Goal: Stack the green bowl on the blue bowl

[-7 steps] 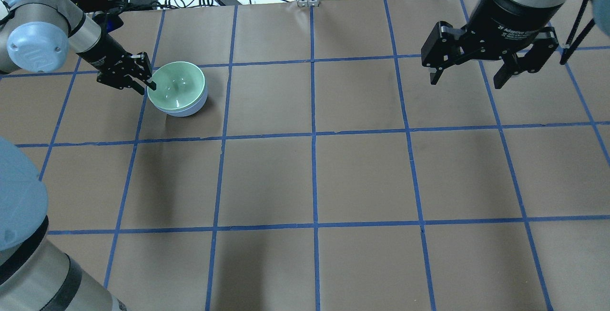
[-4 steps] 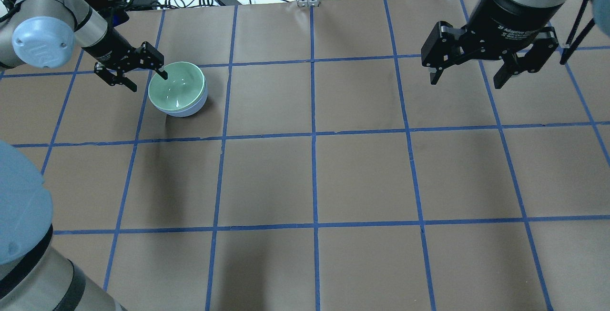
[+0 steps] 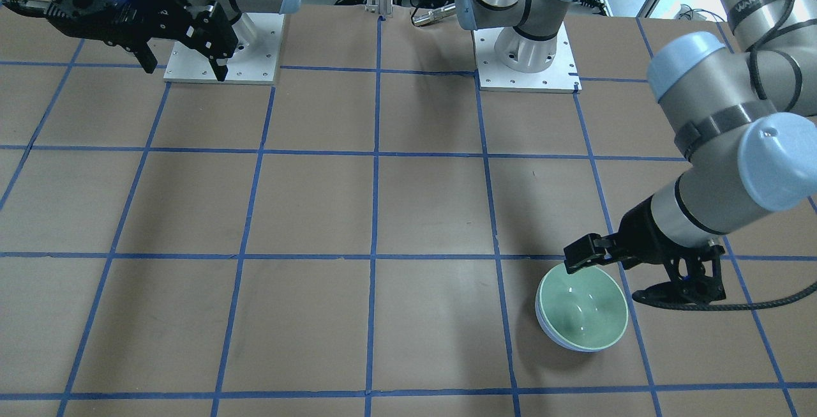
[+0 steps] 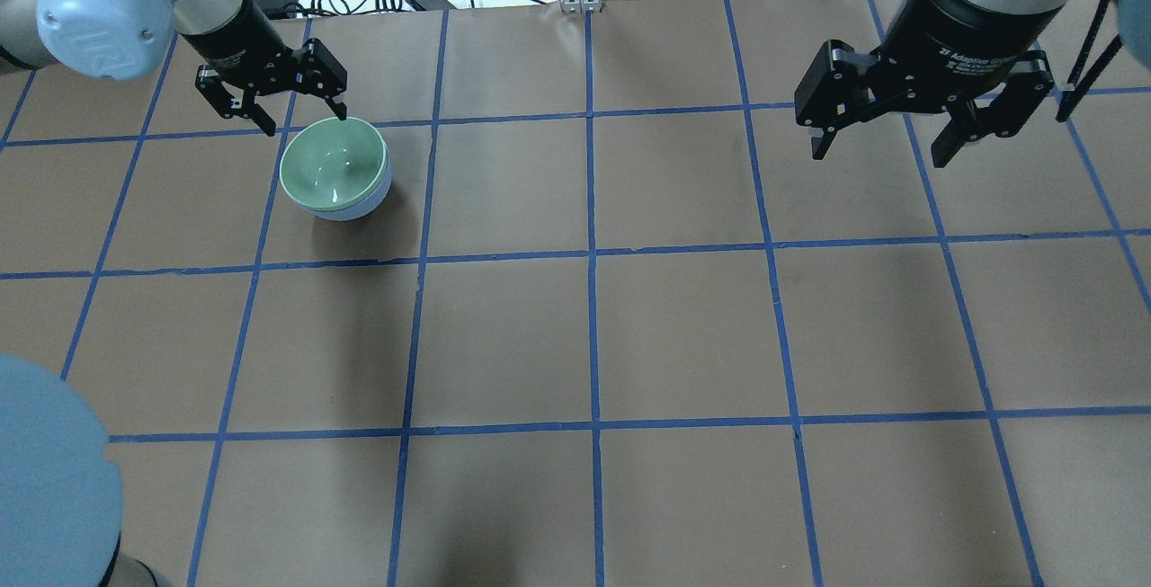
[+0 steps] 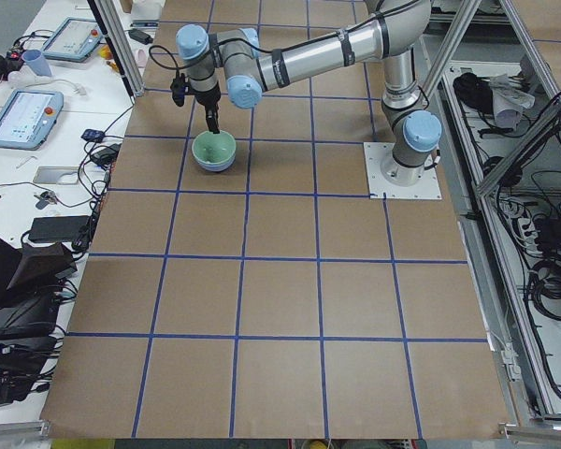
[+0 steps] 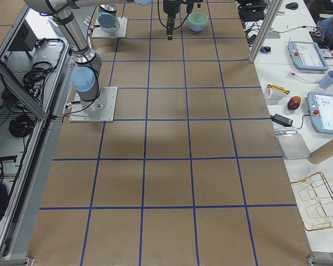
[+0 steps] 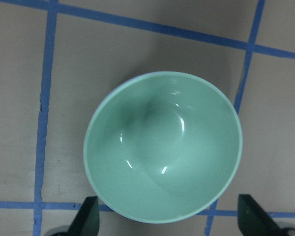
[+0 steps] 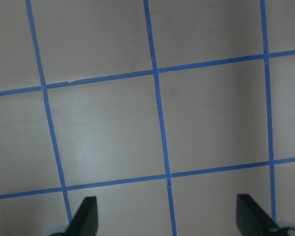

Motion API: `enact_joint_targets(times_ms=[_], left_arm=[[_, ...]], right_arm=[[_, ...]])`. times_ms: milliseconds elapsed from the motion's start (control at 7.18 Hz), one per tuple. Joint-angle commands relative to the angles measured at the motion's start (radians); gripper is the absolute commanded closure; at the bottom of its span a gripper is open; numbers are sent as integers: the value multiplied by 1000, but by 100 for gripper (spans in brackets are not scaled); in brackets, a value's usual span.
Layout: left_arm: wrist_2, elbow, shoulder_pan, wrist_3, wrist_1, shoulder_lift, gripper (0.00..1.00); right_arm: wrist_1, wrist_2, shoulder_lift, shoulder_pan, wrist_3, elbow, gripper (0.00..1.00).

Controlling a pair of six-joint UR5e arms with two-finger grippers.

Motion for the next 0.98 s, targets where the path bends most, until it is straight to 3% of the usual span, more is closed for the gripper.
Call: enact_joint_targets(times_ms=[0, 139, 557, 836], left_arm=[[35, 22, -129, -78, -37, 89, 0], [80, 21, -161, -77, -66, 150, 0], [96, 1, -166, -66, -256, 337, 0], [92, -63, -87, -31, -241, 356, 0]], right_arm=[[1, 0, 0, 0, 0, 0, 0], [-1, 0, 0, 0, 0, 0, 0], [1, 0, 0, 0, 0, -1, 0], [1, 0, 0, 0, 0, 0, 0]])
